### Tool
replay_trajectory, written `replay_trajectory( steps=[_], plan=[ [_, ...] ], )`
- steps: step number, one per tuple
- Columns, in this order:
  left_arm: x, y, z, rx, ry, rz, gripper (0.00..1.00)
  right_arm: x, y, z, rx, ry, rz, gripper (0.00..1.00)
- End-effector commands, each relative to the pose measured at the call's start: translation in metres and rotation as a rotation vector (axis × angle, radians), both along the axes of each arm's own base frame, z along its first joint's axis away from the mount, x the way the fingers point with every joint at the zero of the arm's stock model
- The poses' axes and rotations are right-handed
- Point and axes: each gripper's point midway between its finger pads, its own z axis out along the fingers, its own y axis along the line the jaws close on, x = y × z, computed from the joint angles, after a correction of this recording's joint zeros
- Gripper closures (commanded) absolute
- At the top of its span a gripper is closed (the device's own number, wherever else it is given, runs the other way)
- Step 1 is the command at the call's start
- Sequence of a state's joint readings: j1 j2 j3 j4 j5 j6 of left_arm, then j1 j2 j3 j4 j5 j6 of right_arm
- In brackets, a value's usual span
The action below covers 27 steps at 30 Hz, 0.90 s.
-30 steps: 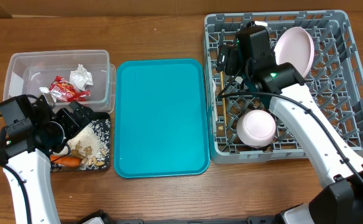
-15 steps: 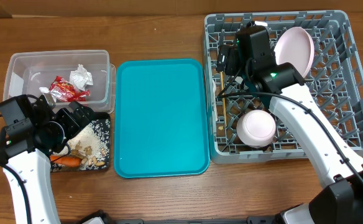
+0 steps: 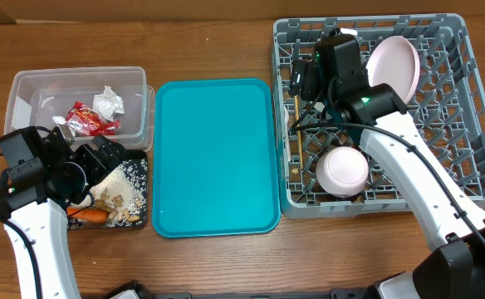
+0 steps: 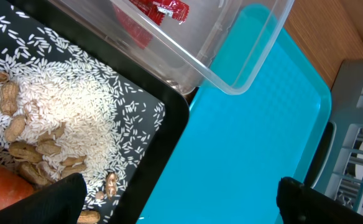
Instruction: Sort waste into correct bins and load items into the dishwasher
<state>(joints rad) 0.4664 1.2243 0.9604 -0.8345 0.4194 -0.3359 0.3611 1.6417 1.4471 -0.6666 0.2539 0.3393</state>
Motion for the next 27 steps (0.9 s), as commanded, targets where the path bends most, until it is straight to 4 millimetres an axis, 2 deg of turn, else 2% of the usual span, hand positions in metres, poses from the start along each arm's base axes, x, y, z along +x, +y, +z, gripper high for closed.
replay_trajectory(
  steps=[1,6,9,11,15,18,24,26,27],
  plan=[
    [0.004,0.000,0.010,0.015,-0.035,-0.026,0.00,0.003,-0.002,0.008,0.001,-0.022,-0.012,0.00],
    [0.004,0.000,0.010,0.015,-0.035,-0.026,0.00,0.003,-0.003,0.004,-0.001,-0.015,-0.012,0.00],
    [0.004,0.000,0.010,0.015,-0.035,-0.026,0.00,-0.001,-0.003,0.015,0.007,-0.036,-0.010,0.00],
    [0.004,0.000,0.010,0.015,-0.035,-0.026,0.00,-0.008,-0.006,0.041,0.028,-0.092,-0.011,0.00],
    [0.004,0.000,0.010,0.015,-0.035,-0.026,0.00,-0.020,-0.010,0.075,0.057,-0.167,-0.011,0.00],
    [0.004,0.000,0.010,0.015,-0.035,-0.026,0.00,-0.035,-0.016,0.108,0.086,-0.244,-0.011,0.00],
    [0.004,0.000,0.010,0.015,-0.035,-0.026,0.00,-0.081,-0.034,0.176,0.144,-0.404,-0.015,0.00],
    [0.004,0.000,0.010,0.015,-0.035,-0.026,0.00,-0.099,-0.047,0.200,0.153,-0.477,-0.044,0.00],
    [0.004,0.000,0.010,0.015,-0.035,-0.026,0.00,-0.106,-0.052,0.206,0.152,-0.494,-0.056,0.00]
  ],
)
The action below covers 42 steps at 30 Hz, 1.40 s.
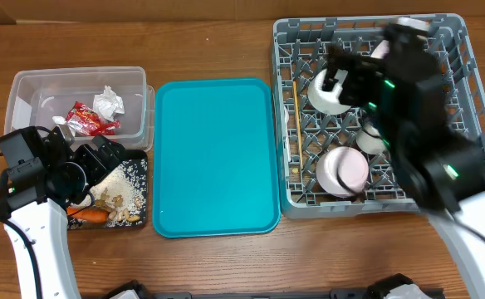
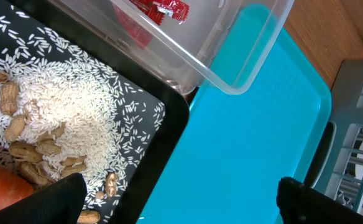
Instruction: Sort waste into correct bins and load items into the dishwasher
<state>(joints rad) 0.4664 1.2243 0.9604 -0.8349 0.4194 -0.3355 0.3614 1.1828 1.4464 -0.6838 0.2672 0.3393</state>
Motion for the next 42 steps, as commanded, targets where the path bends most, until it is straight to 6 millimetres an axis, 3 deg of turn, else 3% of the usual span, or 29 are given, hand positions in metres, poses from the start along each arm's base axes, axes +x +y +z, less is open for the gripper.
replay_trajectory(
  steps=[1,6,11,15,20,24,34,42],
  plan=[
    [0.004,0.000,0.010,0.015,-0.035,-0.025,0.00,-0.030,-0.022,0.034,0.017,-0.095,-0.058,0.00],
    [0.004,0.000,0.010,0.015,-0.035,-0.025,0.00,-0.074,-0.040,0.041,0.046,-0.168,-0.066,0.00],
    [0.004,0.000,0.010,0.015,-0.035,-0.025,0.00,-0.110,-0.054,0.015,0.082,-0.228,-0.070,0.00],
    [0.004,0.000,0.010,0.015,-0.035,-0.025,0.00,-0.125,-0.069,-0.014,0.149,-0.322,-0.112,0.00],
    [0.004,0.000,0.010,0.015,-0.035,-0.025,0.00,-0.130,-0.087,-0.062,0.250,-0.388,-0.197,0.00],
    [0.004,0.000,0.010,0.015,-0.035,-0.025,0.00,-0.134,-0.090,-0.091,0.269,-0.401,-0.209,0.00],
    [0.004,0.000,0.010,0.015,-0.035,-0.025,0.00,-0.128,-0.086,-0.121,0.319,-0.554,-0.167,0.00],
    [0.004,0.000,0.010,0.015,-0.035,-0.025,0.00,-0.125,-0.078,-0.139,0.270,-0.554,-0.106,0.00]
  ],
)
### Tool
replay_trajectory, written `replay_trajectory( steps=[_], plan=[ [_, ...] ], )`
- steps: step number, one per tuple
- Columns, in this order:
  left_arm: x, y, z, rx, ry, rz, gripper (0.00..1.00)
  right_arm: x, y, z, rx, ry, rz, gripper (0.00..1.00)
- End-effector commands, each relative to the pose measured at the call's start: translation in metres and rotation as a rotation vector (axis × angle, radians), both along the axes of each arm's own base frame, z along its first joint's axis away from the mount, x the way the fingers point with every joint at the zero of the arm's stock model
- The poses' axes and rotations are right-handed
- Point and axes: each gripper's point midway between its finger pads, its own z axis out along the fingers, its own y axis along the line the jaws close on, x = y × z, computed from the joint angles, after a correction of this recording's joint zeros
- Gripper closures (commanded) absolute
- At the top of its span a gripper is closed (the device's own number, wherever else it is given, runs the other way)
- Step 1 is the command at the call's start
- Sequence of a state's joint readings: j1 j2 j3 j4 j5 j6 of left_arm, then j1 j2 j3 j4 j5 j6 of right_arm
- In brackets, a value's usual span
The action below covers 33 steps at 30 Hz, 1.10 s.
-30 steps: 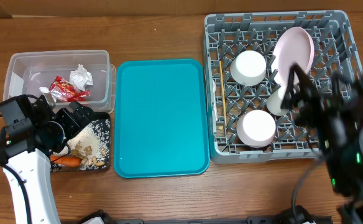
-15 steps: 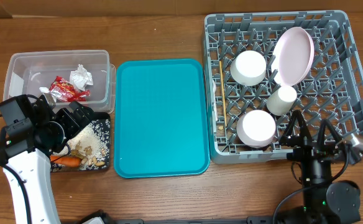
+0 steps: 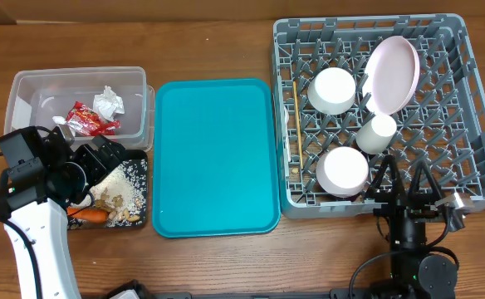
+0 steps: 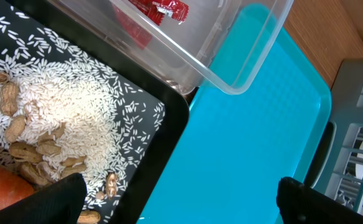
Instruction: Sort waste into correct bins and load items into the dishwasher
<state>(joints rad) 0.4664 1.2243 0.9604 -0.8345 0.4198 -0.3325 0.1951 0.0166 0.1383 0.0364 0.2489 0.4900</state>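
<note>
The grey dishwasher rack (image 3: 475,108) holds two white bowls (image 3: 334,90), a pink plate (image 3: 392,73), a white cup (image 3: 377,133) and a wooden stick (image 3: 296,116) along its left side. The clear bin (image 3: 26,91) contains a red wrapper (image 3: 89,120) and crumpled paper (image 3: 108,102). Rice, peanuts and a carrot (image 3: 89,215) lie in the black tray (image 4: 169,134). My left gripper (image 4: 181,205) hangs open and empty over the seam between black tray and teal tray (image 3: 218,158). My right gripper (image 3: 404,178) is folded back at the table's front edge below the rack, its fingers spread, holding nothing.
The teal tray (image 4: 256,124) lies bare between the waste bins and the rack. The clear bin's corner (image 4: 231,81) overhangs the black tray. Cables and the right arm's base (image 3: 417,249) sit at the front right edge.
The right arm was a blur over the rack; it now sits folded at the front edge below the rack. The left arm and all objects stayed put.
First my right gripper was low over the rack's left side beside the wooden stick, hiding one white bowl. Then the arm was blurred above the rack, the bowl showing. Now it is withdrawn, empty, with the stick lying in the rack. The left gripper stayed open throughout.
</note>
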Motion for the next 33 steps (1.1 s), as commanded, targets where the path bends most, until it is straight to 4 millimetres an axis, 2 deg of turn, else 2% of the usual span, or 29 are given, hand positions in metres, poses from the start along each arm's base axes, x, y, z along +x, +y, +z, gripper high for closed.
replay_trajectory(
  steps=[1,9,16,25,33],
  plan=[
    [0.004,0.000,0.010,0.013,-0.034,-0.023,0.00,0.001,0.008,-0.006,-0.074,-0.003,0.040,0.00],
    [0.004,0.000,0.010,0.013,-0.034,-0.023,0.00,0.011,0.003,-0.038,-0.100,0.026,0.012,0.00],
    [0.004,0.000,0.010,0.013,-0.034,-0.023,0.00,0.012,0.005,-0.043,-0.186,0.047,0.013,0.00],
    [0.004,0.000,0.010,0.013,-0.034,-0.023,0.00,0.015,0.006,-0.086,-0.284,0.223,0.024,0.00],
    [0.004,0.000,0.010,0.013,-0.034,-0.023,0.00,0.015,-0.002,-0.085,-0.269,0.223,0.000,0.00]
  ],
)
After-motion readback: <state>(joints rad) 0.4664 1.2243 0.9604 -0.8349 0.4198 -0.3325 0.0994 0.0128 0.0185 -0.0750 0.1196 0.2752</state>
